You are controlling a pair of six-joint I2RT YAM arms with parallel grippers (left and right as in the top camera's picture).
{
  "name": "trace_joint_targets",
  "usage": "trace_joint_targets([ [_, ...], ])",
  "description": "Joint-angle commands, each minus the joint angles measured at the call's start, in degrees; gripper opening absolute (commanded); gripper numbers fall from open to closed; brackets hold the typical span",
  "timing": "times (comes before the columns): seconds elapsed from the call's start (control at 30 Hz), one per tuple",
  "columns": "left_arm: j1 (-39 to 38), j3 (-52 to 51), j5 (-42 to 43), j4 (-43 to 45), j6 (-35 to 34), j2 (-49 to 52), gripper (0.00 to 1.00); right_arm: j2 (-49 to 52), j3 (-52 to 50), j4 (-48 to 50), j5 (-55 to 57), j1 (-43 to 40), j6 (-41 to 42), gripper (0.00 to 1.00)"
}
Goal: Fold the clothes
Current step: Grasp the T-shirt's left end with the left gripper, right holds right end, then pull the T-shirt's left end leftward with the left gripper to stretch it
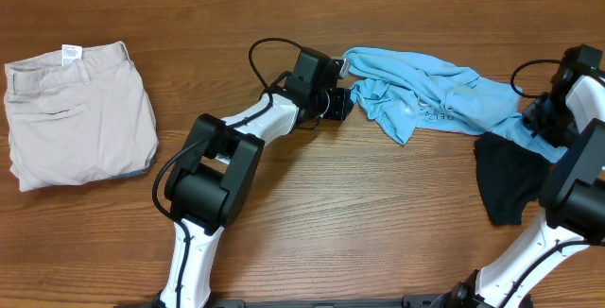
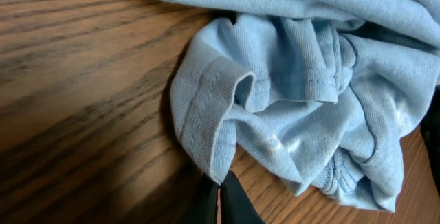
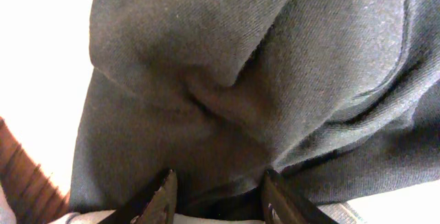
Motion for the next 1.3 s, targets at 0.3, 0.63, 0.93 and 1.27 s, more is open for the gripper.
trace_joint_targets([
  [0.3,10.3,5.3,-16.4,-24.3,5.7,-15.5,0.04,-1.6,-0.1,0.0,-0.9,0.0,0.3,0.44],
  [0.63,28.7,5.3,-21.8,-37.3,6.8,-28.5,0.04,-1.6,-0.1,0.2,-0.9,0.0,0.3,0.44],
  [0.93,33.4,5.3,-23.8,-39.6,7.2,-28.5,0.04,-1.6,-0.1,0.5,-0.9,-0.1,0.3,0.44],
  [1.27,33.4,5.3,-30.2,-50.9,7.6,-28.5,0.04,-1.6,-0.1,5.1,1.7,-5.7,-0.3,0.45],
])
